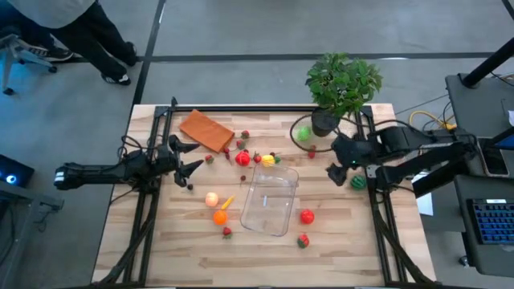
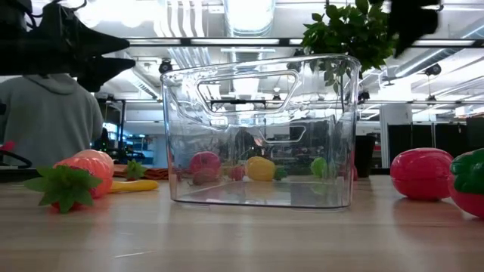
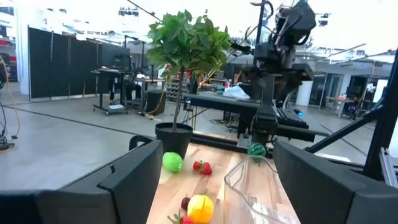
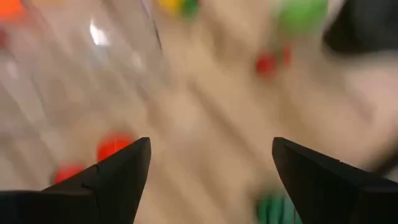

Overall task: Pick and placing Produce into tupperware
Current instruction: Put the watermelon into the transparent bin

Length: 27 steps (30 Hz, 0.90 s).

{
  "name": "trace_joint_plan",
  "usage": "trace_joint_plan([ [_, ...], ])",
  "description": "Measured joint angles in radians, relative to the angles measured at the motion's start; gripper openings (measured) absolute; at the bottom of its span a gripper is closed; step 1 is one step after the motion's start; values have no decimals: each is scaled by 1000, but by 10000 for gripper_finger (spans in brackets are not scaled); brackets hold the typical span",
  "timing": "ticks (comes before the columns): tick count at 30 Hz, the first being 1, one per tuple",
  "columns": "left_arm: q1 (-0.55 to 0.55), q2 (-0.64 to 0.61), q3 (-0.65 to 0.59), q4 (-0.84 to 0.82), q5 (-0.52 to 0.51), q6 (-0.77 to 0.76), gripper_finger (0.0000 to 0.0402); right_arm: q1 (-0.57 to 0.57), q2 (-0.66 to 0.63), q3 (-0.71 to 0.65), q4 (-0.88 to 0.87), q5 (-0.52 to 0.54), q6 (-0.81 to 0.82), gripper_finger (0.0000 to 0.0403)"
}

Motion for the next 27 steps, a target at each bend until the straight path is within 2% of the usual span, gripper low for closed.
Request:
trace_joint_plan([
  [3,0,20,0,0,-1,-1,293,1,23,1,-123,-135,112,327],
  [6,0,47,0,-1,-2,-35,293,0,22,-35,-164,-230,238,327],
  [10,0,97,0,-3,-3,-123,293,-2,33,-68,-125,-230,329,327],
  [13,0,133,0,-5,-3,-130,293,29,39,-106,-93,-234,237,327],
  [19,0,188,0,-6,-3,-91,293,129,66,-272,-102,-427,-30,327],
  [27,0,218,0,-4,-3,-49,293,134,143,-391,-89,-432,-18,328],
])
